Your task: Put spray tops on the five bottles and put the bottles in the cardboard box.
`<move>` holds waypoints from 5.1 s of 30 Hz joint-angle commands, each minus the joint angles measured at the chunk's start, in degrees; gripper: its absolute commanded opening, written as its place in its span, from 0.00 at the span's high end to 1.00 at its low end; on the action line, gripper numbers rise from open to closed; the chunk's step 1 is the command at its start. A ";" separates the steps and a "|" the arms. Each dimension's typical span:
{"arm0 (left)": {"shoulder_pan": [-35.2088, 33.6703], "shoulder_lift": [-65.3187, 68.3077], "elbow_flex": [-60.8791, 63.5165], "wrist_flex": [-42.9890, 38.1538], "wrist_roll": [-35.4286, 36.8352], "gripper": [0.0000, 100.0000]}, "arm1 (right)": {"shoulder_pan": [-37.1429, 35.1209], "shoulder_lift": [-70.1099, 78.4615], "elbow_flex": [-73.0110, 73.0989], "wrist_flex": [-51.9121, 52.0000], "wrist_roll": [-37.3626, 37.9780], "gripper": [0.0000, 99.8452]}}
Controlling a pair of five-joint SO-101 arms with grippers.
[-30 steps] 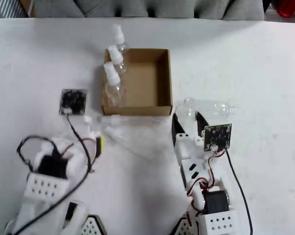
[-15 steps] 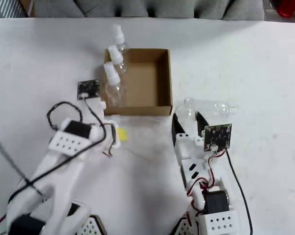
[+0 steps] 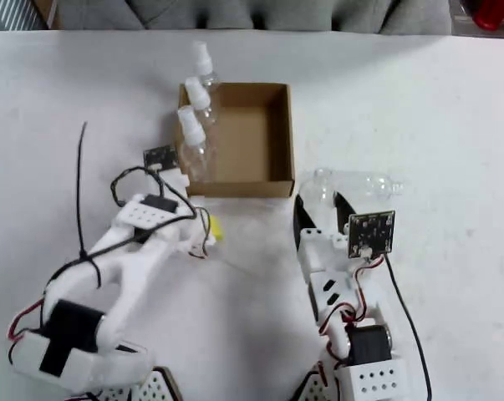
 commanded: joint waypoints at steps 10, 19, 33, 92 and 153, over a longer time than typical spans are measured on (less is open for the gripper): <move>-2.77 1.63 -3.87 -5.89 0.09 0.98 | -0.48 -0.48 0.44 0.22 -0.09 0.99; -2.15 1.45 -4.13 2.02 -8.53 0.93 | -0.57 -0.48 0.44 1.27 -0.09 0.99; -2.24 1.71 -6.68 13.63 -35.87 0.91 | -0.57 -0.48 0.44 1.27 -0.09 0.99; -1.27 -23.87 7.38 3.52 -23.74 0.97 | -0.66 -0.48 0.44 -11.21 -0.53 0.99; -3.74 -61.14 -16.18 -26.02 -23.56 0.98 | -30.20 29.41 -5.19 -49.80 0.00 0.99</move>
